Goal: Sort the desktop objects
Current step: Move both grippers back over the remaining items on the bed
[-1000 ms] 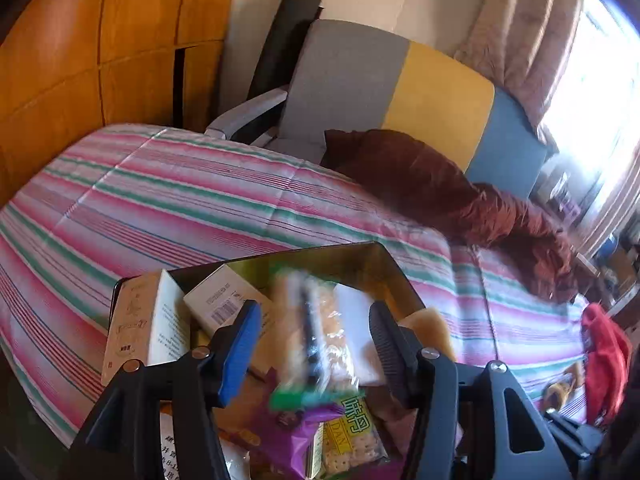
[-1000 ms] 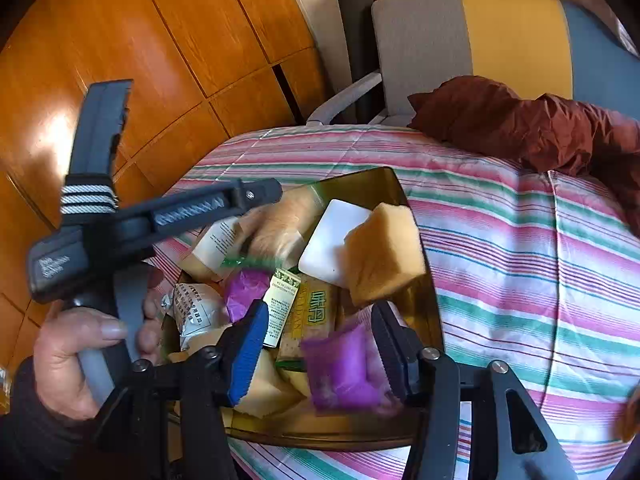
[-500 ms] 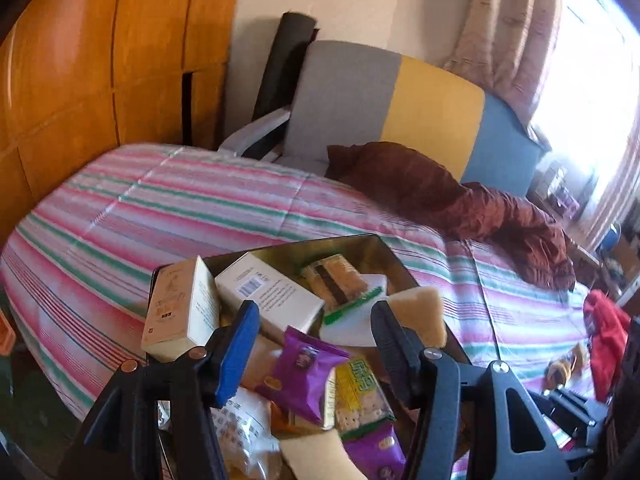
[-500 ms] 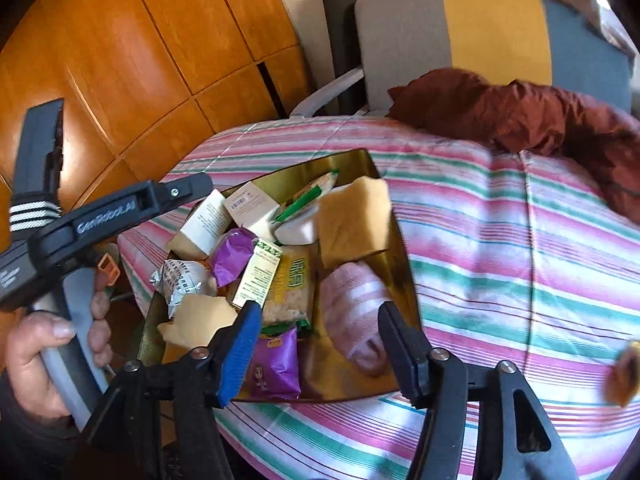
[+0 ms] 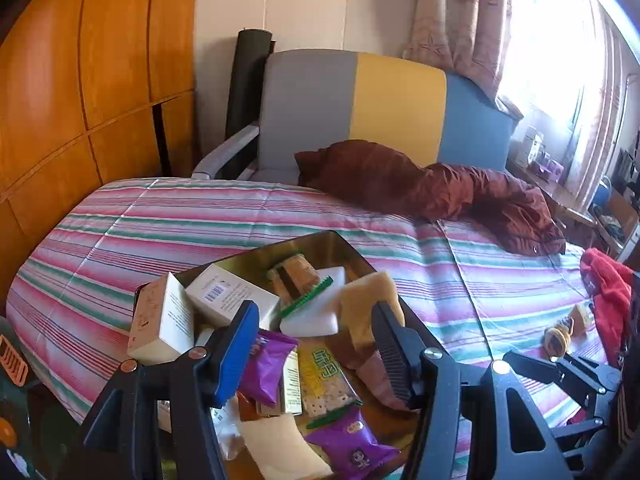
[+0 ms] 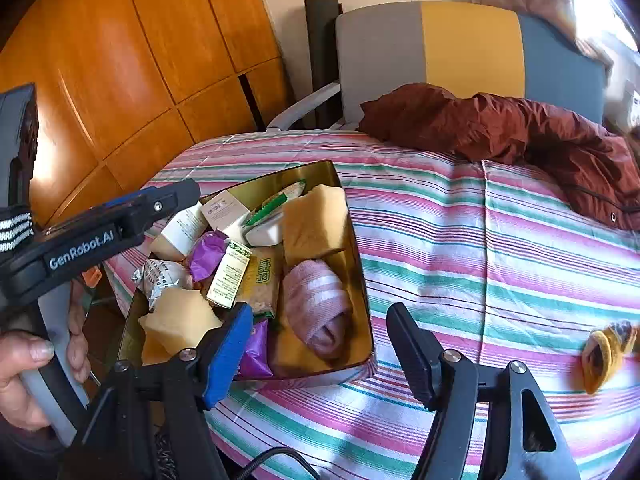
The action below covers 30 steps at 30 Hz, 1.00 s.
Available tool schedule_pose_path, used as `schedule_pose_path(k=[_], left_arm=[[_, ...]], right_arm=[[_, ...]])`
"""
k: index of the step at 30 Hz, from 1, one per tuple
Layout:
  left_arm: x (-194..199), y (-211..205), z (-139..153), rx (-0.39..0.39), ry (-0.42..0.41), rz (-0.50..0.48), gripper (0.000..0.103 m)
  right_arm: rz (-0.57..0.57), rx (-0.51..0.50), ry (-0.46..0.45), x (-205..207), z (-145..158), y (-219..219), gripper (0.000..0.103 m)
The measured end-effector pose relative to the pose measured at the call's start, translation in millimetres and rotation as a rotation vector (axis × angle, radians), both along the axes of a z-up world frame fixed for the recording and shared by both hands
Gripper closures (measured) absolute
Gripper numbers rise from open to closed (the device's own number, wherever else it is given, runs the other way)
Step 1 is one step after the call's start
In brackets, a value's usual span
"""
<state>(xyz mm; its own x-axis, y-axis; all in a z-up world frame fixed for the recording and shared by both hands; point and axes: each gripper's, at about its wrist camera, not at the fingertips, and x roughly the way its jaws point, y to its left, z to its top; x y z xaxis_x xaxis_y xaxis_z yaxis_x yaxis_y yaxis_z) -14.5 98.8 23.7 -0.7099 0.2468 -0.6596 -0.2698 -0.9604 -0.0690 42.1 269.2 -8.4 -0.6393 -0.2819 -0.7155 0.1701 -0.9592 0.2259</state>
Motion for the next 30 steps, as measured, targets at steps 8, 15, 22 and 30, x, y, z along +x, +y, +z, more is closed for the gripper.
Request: schedule_pose_path(k=[8,15,22,30], left_arm=[[7.1,13.8,-2.2,-0.031,-0.005,-0.035,0.044],[9.8,23.6,-3.9,-0.047,-0.009,-0.059,0.044],[13.5,35.9,-3.3,-0.059,-0.006,-0.100,0.044],[12.7,57.4,0.0,-0.078,0.001,-0.158,0.044]], right_arm=[[-0.026,-0.010,-0.002,2.1,-1.1,13.6,0.031],[-0.057,-0.007,-0.011,5.2,-2.4,29.5,0.029],[-0.118,-0.003,-0.021,11.3,0.7,56.2,0.027],[-0.210,0.029,-0.013,18.4,11.3,100.3,0.026]])
